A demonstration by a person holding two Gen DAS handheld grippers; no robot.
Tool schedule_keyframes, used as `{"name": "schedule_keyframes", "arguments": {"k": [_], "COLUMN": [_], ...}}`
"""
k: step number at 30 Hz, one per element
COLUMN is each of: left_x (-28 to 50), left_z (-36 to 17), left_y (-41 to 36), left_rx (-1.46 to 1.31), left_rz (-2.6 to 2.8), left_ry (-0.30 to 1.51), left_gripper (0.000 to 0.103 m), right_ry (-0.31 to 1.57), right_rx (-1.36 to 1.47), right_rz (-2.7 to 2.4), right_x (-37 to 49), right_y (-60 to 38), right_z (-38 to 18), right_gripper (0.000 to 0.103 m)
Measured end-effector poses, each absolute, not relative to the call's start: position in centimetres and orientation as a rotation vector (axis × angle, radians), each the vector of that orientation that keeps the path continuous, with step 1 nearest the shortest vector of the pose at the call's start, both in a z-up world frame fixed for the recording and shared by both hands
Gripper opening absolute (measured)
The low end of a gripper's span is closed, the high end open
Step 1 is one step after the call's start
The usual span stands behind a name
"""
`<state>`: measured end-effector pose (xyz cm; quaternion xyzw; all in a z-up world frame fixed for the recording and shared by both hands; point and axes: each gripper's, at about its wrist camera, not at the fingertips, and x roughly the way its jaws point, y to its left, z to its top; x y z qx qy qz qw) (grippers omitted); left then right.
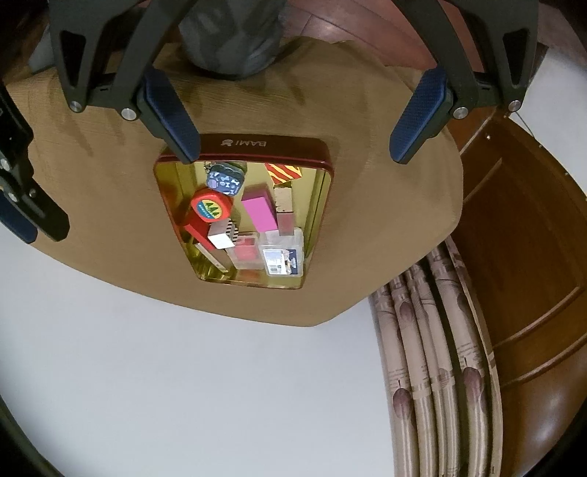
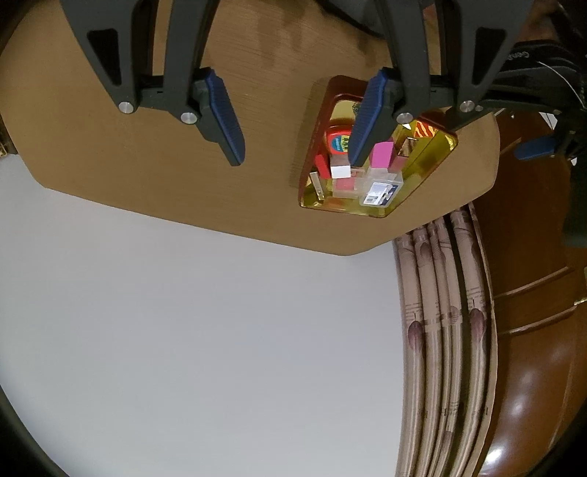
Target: Organize rigid objects
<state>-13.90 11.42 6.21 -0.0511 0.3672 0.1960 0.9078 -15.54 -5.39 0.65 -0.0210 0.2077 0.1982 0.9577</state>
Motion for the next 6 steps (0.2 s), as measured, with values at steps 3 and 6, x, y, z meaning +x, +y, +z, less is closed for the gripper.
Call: {"name": "schedule_keyframes", "arguments": {"k": [3, 6], "left_x": [-13.80, -13.78], "left_z": [6.06, 5.99], "left_y": [11.61, 11.68], "left_rx": [-0.110, -0.108], "left_rz": [0.405, 0.406], "left_ry": [0.762, 0.764], "left_gripper": [0.102, 0.102], "right_ry": [0.419, 0.419], "right_rx": [-0.044, -0.042], "right_rz": [0.408, 0.411], "right_x": [-15.52, -15.54], "right_y": [-5.07, -5.00], "right_z": [0.76, 0.80], "right_gripper": [0.060, 0.060]}}
